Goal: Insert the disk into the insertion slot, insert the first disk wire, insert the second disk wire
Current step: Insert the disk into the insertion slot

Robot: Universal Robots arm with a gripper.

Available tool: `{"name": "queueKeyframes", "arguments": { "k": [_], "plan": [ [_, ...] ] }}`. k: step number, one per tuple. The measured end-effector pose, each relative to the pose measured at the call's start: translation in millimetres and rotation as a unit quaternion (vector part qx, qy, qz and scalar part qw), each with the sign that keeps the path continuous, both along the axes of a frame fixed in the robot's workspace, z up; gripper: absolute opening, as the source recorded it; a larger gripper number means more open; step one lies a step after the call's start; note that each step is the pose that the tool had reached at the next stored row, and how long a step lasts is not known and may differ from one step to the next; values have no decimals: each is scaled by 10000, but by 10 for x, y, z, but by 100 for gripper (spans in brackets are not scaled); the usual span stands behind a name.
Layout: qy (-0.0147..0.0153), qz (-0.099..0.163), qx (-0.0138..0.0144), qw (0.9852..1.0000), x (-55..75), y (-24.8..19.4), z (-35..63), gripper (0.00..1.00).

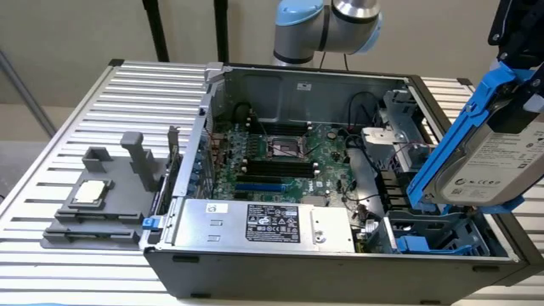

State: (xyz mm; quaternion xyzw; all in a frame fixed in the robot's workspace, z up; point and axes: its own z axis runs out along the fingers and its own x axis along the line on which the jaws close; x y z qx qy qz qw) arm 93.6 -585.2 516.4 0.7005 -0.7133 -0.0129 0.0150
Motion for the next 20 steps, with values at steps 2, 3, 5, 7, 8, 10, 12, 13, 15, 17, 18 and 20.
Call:
{"name": "queueKeyframes", "arguments": {
  "k": [2, 3, 5, 7, 8, 10, 12, 13, 15, 17, 18, 20],
  "plan": [
    [0, 0, 0, 10000, 0, 0, -6, 33],
    [0, 0, 0, 10000, 0, 0, -11, 33],
    [0, 0, 0, 10000, 0, 0, -28, 33],
    [0, 0, 0, 10000, 0, 0, -36, 33],
    [0, 0, 0, 10000, 0, 0, -37, 33],
    [0, 0, -1, 10000, 0, 0, -62, 33],
    [0, -1, 0, 10000, 0, 0, -99, 33],
    [0, -1, 0, 10000, 0, 0, -117, 33],
    [0, 0, 0, 10000, 9, 0, -153, 33],
    [0, -1, -1, 10000, 28, 0, -188, 33],
    [0, 0, -2, 10000, 40, 0, -207, 33],
    [0, 0, 0, 10000, 63, -1, -245, 33]
  ]
}}
